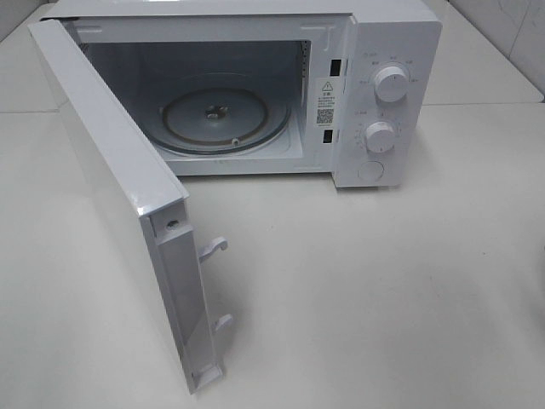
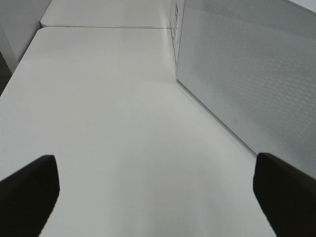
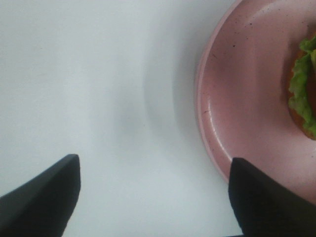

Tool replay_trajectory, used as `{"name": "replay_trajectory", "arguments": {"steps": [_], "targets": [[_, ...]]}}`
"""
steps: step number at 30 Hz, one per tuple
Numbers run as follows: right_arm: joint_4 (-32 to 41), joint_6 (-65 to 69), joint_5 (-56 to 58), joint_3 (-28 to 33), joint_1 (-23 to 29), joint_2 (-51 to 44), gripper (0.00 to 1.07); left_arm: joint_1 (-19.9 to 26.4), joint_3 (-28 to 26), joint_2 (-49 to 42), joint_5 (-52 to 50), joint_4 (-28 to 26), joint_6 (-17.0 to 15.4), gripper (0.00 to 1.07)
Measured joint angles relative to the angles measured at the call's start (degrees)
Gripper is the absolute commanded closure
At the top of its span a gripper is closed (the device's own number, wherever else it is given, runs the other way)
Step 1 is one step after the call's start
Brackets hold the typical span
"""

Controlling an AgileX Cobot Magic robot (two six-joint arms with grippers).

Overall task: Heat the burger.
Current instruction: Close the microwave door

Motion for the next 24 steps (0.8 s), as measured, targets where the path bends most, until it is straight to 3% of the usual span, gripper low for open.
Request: {"name": "replay_trajectory", "arguments": {"steps": [2, 10, 11, 13, 16, 18, 24], "targets": [[4.01, -3.09, 4.98, -1.38, 0.0, -5.73, 0.27, 0.0, 0.0, 0.0, 0.0, 0.0, 0.0, 0.07], [8.14, -4.76, 13.24, -1.66, 0.0, -19.54, 0.27, 0.0, 0.0, 0.0, 0.0, 0.0, 0.0, 0.07], [8.14, -4.76, 13.24, -1.66, 0.0, -19.54, 0.27, 0.0, 0.0, 0.0, 0.0, 0.0, 0.0, 0.07], [11.69, -7.85, 15.24, -1.66, 0.0, -28.42, 0.27, 0.0, 0.0, 0.0, 0.0, 0.0, 0.0, 0.07], [12.89, -9.0, 15.3, -1.66, 0.0, -30.14, 0.27, 0.0, 0.0, 0.0, 0.0, 0.0, 0.0, 0.07], [16.44, -12.03, 15.53, -1.66, 0.0, -37.59, 0.28, 0.0, 0.0, 0.0, 0.0, 0.0, 0.0, 0.07], [19.02, -13.46, 17.88, -1.15, 0.0, -45.32, 0.31, 0.0, 0.0, 0.0, 0.0, 0.0, 0.0, 0.07]]}}
